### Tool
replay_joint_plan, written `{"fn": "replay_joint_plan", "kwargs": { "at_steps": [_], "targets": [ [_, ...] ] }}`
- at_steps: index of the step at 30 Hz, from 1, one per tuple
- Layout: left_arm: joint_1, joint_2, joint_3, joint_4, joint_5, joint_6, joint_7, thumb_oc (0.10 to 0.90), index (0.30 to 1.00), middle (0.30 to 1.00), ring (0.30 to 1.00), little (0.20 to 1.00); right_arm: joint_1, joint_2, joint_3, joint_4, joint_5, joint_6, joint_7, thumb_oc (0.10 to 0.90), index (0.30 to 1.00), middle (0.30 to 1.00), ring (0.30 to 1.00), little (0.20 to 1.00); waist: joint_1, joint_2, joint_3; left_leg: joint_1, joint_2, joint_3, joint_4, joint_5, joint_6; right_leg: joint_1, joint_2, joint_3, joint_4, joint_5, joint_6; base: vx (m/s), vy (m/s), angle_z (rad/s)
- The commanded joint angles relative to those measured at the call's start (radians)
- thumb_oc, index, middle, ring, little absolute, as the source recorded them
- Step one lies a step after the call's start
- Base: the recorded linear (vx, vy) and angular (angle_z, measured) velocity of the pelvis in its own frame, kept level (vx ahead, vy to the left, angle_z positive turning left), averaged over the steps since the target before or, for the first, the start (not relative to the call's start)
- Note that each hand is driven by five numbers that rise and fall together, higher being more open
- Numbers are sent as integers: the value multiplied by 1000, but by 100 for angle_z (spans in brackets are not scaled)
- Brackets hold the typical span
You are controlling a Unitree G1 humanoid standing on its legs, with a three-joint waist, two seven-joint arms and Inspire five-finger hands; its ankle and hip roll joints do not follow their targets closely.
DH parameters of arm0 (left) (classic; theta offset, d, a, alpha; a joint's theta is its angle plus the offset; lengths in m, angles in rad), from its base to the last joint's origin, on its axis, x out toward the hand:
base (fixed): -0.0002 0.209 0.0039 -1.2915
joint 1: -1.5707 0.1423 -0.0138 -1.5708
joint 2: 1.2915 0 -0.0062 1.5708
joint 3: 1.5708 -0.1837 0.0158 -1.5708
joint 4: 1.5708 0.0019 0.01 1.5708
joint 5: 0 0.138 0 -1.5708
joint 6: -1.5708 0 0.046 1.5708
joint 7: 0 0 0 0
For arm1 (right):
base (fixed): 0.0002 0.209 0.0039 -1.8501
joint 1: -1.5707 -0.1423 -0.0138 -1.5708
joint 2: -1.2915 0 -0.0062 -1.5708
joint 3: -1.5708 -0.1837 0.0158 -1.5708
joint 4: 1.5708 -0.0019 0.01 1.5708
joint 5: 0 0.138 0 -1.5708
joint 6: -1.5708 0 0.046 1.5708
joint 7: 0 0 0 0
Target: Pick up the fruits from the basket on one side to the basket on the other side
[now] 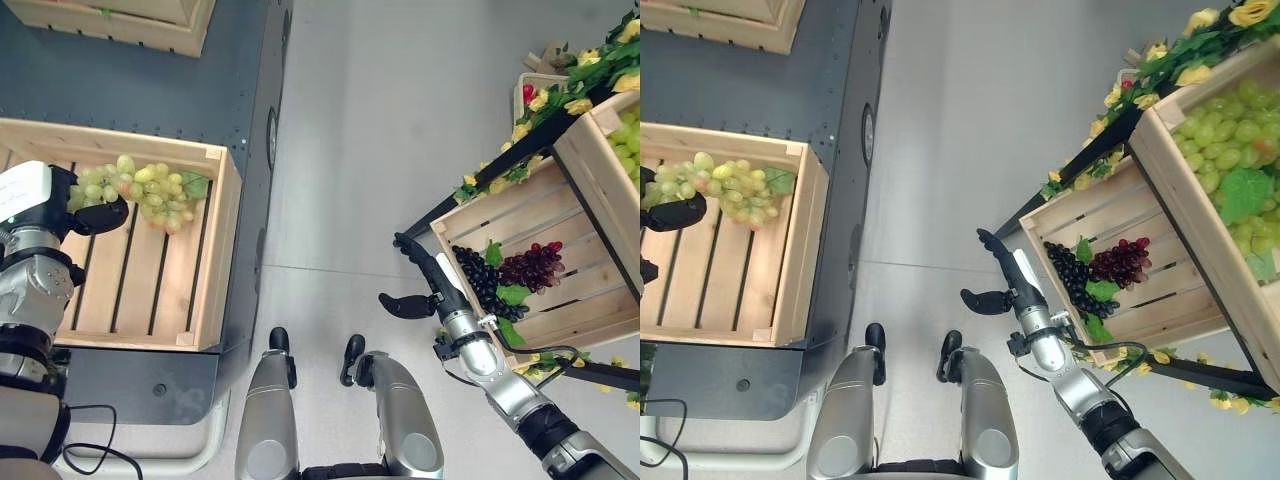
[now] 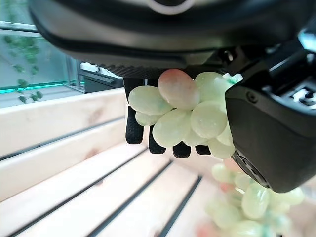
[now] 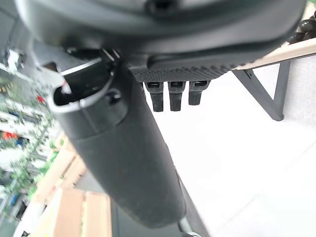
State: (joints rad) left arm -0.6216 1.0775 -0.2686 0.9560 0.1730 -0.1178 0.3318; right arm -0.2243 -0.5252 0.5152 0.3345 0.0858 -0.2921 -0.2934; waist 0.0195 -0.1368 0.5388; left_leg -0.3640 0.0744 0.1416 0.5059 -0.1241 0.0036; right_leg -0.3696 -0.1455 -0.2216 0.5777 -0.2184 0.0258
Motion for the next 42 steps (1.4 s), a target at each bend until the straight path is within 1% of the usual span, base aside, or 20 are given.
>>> {"fn": "replay_joint_plan", "kwargs": {
  "at_steps": [1, 4, 5, 11, 16, 18, 19, 20, 22, 24, 27, 29, 31, 33, 36, 37, 39, 40, 41, 42],
  "targets": [
    [-42, 46, 138, -52, -62, -49, 151, 400, 300, 300, 300, 300, 29, -56, -107, -115, -8, -67, -26, 800, 900, 900, 900, 900, -2, 138, -25, 113, -93, 4, -58, -99, 51, 89, -9, -23, 17, -31, 9, 32, -1, 2],
    [-31, 46, 145, -88, -12, -73, 194, 400, 300, 300, 300, 300, 31, -49, -105, -111, -5, -74, -23, 800, 900, 900, 900, 900, -3, 146, -38, 130, -96, 5, -68, -101, 52, 100, -10, -20, 12, -26, 13, 20, -8, -2],
    [-30, 52, 135, -103, 17, -89, 225, 400, 300, 300, 300, 300, 34, -44, -99, -108, -9, -83, -22, 800, 900, 900, 900, 900, -5, 151, -46, 145, -100, 6, -75, -104, 53, 111, -10, -16, 7, -23, 16, 0, 0, 0],
    [1, 65, 130, -199, 24, -135, 274, 400, 300, 300, 300, 300, 40, -33, -88, -126, -34, -100, -13, 800, 900, 900, 900, 900, -2, 170, -88, 183, -110, 1, -100, -106, 52, 151, -9, -9, -30, -11, 26, 0, 0, 0],
    [20, 71, 130, -247, 21, -152, 266, 400, 300, 300, 300, 300, 36, -25, -76, -133, -35, -98, -12, 800, 900, 900, 900, 900, 2, 182, -121, 221, -114, -6, -128, -102, 47, 195, -3, -8, -75, -5, 29, 32, -23, -2],
    [29, 76, 129, -261, 24, -176, 266, 400, 300, 300, 300, 300, 35, -23, -70, -137, -31, -103, -8, 800, 900, 900, 900, 900, 3, 189, -145, 243, -117, -10, -149, -97, 42, 223, 3, -8, -112, 1, 31, 42, -23, -3],
    [29, 76, 129, -261, 24, -176, 266, 400, 300, 300, 300, 300, 35, -23, -70, -137, -31, -103, -7, 800, 900, 900, 900, 900, 3, 189, -145, 244, -117, -10, -150, -97, 42, 224, 3, -8, -113, 1, 31, 40, -32, -2],
    [35, 77, 127, -285, 23, -185, 265, 400, 300, 300, 300, 300, 32, -19, -67, -145, -10, -111, 6, 800, 900, 900, 900, 900, 5, 195, -164, 262, -120, -16, -169, -90, 36, 246, 9, -7, -144, 6, 32, 35, -37, 0],
    [39, 79, 122, -300, 23, -189, 263, 400, 300, 300, 300, 300, 25, -15, -61, -153, -8, -113, 8, 800, 900, 900, 900, 900, 8, 199, -177, 276, -122, -21, -187, -85, 33, 266, 13, -8, -174, 11, 33, 34, -49, -1],
    [40, 86, 112, -330, 20, -205, 256, 400, 300, 300, 300, 300, 8, -9, -49, -167, 19, -121, 50, 800, 900, 900, 900, 900, 15, 206, -200, 301, -127, -32, -220, -73, 26, 294, 18, -10, -216, 22, 35, 27, -67, -1],
    [43, 75, 100, -366, -13, -223, 231, 400, 300, 300, 300, 300, -42, 3, -29, -213, 60, -97, 84, 800, 900, 900, 900, 900, 27, 213, -242, 331, -134, -52, -270, -51, 15, 333, 27, -14, -276, 35, 34, 53, -60, 3],
    [41, 61, 99, -386, -41, -235, 207, 400, 300, 300, 300, 300, -74, 12, -22, -237, 92, -93, 105, 800, 900, 900, 900, 900, 35, 213, -266, 346, -137, -64, -295, -40, 10, 354, 31, -19, -311, 43, 32, 55, -71, 1],
    [25, 41, 97, -394, -58, -261, 176, 400, 300, 300, 300, 300, -122, 31, -15, -260, 132, -70, 110, 800, 900, 900, 900, 900, 45, 212, -296, 363, -140, -80, -328, -27, 8, 376, 37, -24, -348, 54, 31, 48, -80, 3],
    [-11, 30, 81, -399, -72, -278, 148, 400, 300, 300, 300, 300, -168, 56, -11, -275, 201, -42, 130, 800, 900, 900, 900, 900, 53, 211, -333, 380, -141, -92, -363, -13, 6, 396, 45, -27, -388, 66, 31, 42, -85, 8],
    [-74, 16, 46, -390, -115, -302, 127, 400, 300, 300, 300, 300, -204, 98, -4, -276, 318, -26, 181, 800, 900, 900, 900, 900, 59, 212, -373, 399, -141, -107, -411, 7, 5, 418, 53, -26, -442, 86, 33, 16, -73, 3],
    [-83, 13, 40, -392, -118, -300, 123, 400, 300, 300, 300, 300, -209, 105, -1, -277, 340, -23, 184, 800, 900, 900, 900, 900, 60, 213, -378, 401, -141, -109, -418, 10, 4, 421, 54, -26, -450, 89, 33, -3, -75, 9],
    [-135, -9, 6, -402, -128, -304, 104, 400, 300, 300, 300, 300, -238, 148, 3, -273, 427, 1, 235, 800, 900, 900, 900, 900, 65, 212, -406, 415, -142, -119, -457, 27, 1, 438, 59, -27, -496, 111, 36, -10, -100, 4],
    [-148, -14, -2, -403, -128, -301, 99, 400, 300, 300, 300, 300, -247, 156, 3, -270, 438, 11, 238, 800, 900, 900, 900, 900, 66, 212, -411, 417, -142, -121, -464, 29, 0, 442, 60, -27, -504, 114, 37, -2, -112, 9],
    [-191, -26, -37, -400, -130, -300, 91, 400, 300, 300, 300, 300, -278, 178, 8, -258, 467, 37, 250, 800, 900, 900, 900, 900, 68, 211, -426, 426, -142, -127, -484, 39, -2, 454, 64, -29, -529, 127, 37, 0, -87, 13],
    [-209, -33, -52, -399, -131, -298, 90, 400, 300, 300, 300, 300, -295, 187, 9, -250, 474, 43, 255, 800, 900, 900, 900, 900, 69, 211, -433, 428, -141, -130, -494, 44, -4, 458, 66, -29, -541, 132, 37, -10, -110, 14]
  ]
}}
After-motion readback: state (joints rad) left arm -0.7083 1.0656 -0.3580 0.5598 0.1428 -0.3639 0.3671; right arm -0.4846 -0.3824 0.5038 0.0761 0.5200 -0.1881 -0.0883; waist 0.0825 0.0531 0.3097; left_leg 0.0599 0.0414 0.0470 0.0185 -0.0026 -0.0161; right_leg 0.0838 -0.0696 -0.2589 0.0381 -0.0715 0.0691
